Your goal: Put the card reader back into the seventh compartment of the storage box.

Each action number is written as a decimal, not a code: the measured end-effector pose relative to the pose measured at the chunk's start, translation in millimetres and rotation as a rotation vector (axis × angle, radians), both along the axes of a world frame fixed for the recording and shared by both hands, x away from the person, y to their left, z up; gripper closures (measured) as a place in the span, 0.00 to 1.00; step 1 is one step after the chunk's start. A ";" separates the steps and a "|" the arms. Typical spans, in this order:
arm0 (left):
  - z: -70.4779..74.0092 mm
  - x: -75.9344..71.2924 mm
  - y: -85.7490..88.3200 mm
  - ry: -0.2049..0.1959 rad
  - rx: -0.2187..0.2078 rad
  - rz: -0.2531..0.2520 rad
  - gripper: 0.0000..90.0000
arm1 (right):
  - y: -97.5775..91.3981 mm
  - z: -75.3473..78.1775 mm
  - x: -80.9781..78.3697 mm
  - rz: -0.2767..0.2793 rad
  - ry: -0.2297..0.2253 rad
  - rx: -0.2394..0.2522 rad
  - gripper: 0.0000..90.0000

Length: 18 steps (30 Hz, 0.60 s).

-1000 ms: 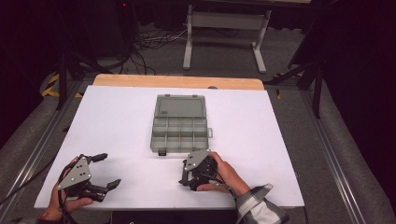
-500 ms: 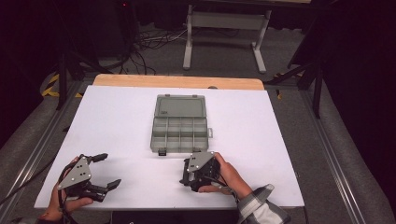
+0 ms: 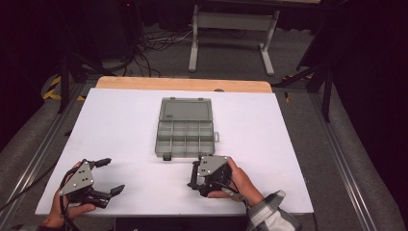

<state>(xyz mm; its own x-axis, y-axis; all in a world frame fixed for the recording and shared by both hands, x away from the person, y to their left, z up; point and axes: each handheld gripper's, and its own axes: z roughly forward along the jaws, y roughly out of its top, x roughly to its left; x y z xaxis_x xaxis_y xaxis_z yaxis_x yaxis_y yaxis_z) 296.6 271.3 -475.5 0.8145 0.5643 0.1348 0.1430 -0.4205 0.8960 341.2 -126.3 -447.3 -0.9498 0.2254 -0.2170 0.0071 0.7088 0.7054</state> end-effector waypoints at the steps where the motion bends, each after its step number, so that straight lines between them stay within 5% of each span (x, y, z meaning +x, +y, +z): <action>1: 0.0 0.0 0.1 0.000 -0.001 0.000 0.06 | -0.3 0.6 -0.5 -0.002 0.001 0.002 0.34; 18: 0.2 0.2 0.7 -0.003 -0.006 0.006 0.06 | -9.5 10.9 -4.9 -0.032 -0.049 0.043 0.34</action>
